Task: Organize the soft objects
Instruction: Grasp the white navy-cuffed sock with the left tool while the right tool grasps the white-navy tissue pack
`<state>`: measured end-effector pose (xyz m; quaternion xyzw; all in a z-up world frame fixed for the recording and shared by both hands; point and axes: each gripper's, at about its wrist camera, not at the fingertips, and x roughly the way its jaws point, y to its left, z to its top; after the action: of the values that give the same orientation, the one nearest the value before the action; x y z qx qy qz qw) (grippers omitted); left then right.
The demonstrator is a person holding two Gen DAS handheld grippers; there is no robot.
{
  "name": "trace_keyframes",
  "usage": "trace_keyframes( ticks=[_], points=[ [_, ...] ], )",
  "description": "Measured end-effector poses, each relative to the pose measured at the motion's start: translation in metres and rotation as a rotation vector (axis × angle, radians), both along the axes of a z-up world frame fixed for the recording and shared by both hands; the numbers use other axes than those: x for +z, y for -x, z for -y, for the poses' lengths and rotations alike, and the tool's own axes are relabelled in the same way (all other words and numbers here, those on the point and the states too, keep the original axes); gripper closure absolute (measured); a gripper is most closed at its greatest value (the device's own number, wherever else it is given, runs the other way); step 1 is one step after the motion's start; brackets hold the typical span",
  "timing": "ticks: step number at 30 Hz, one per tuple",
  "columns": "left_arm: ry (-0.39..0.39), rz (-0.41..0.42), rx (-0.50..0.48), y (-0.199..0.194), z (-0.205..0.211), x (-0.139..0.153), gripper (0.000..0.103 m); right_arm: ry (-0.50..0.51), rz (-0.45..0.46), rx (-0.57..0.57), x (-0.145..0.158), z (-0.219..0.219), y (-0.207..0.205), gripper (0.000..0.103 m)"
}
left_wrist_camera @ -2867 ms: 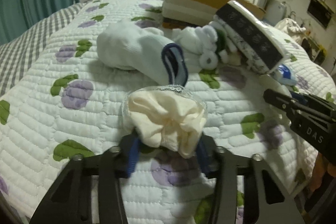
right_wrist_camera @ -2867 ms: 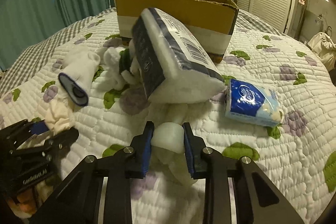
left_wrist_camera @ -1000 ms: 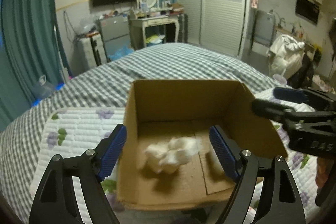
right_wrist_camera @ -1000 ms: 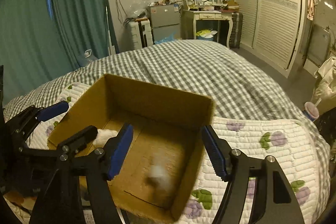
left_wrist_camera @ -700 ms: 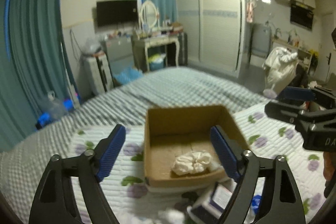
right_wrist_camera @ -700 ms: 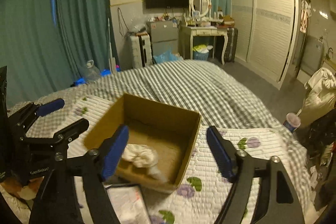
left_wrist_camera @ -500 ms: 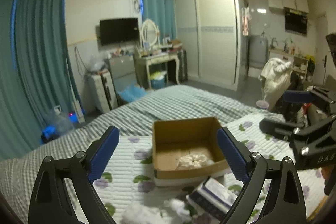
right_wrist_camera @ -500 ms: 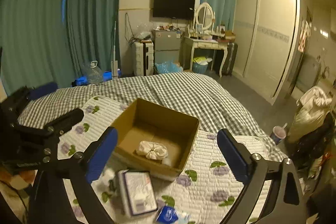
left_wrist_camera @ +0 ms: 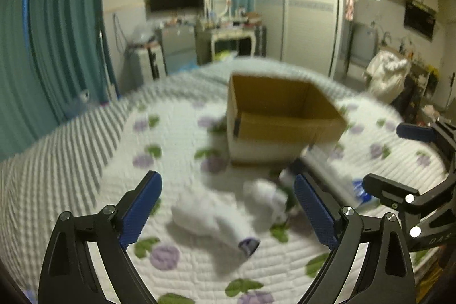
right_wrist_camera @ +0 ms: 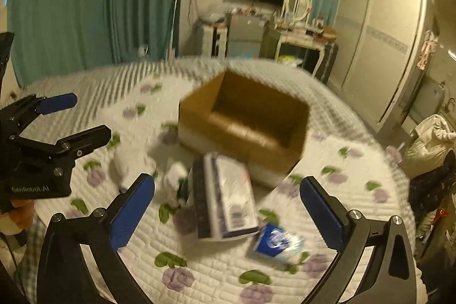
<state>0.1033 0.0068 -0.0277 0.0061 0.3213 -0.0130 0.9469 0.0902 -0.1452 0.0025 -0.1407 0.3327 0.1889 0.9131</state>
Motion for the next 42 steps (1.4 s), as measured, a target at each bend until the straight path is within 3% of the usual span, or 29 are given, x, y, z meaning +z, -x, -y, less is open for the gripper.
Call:
trace_keyframes(
  ticks=[6, 11, 15, 18, 21, 29, 35, 38, 41, 42],
  points=[
    [0.011, -0.096, 0.006, -0.008, -0.008, -0.058, 0.007, 0.108, -0.078, 0.006, -0.078, -0.016, -0.022, 0.001],
    [0.031, -0.154, 0.028, -0.014, -0.021, -0.085, 0.008, 0.124, -0.120, -0.043, -0.109, -0.013, -0.039, 0.001],
    [0.047, -0.185, 0.046, -0.024, -0.027, -0.097, 0.008, 0.120, -0.135, -0.082, -0.118, -0.006, -0.052, 0.014],
    [0.075, -0.194, 0.037, -0.033, -0.029, -0.101, 0.008, 0.053, -0.161, -0.090, -0.118, 0.004, -0.057, 0.033],
    [0.048, -0.189, 0.033, -0.044, -0.026, -0.106, 0.008, 0.037, -0.154, -0.098, -0.115, 0.007, -0.055, 0.042],
    [0.017, -0.193, 0.033, -0.050, -0.023, -0.116, 0.009, 0.004, -0.128, -0.090, -0.105, 0.006, -0.047, 0.048],
    [0.057, -0.192, 0.008, -0.035, -0.029, -0.112, 0.028, -0.017, -0.116, -0.074, -0.096, 0.008, -0.035, 0.049],
    [0.104, -0.190, -0.013, -0.024, -0.032, -0.104, 0.051, -0.032, -0.112, -0.065, -0.092, 0.013, -0.028, 0.050],
    [0.115, -0.186, -0.026, -0.015, -0.029, -0.096, 0.064, -0.046, -0.108, -0.068, -0.088, 0.020, -0.019, 0.050],
    [0.120, -0.184, -0.031, -0.011, -0.027, -0.093, 0.075, -0.053, -0.105, -0.070, -0.085, 0.022, -0.016, 0.050]
  ],
)
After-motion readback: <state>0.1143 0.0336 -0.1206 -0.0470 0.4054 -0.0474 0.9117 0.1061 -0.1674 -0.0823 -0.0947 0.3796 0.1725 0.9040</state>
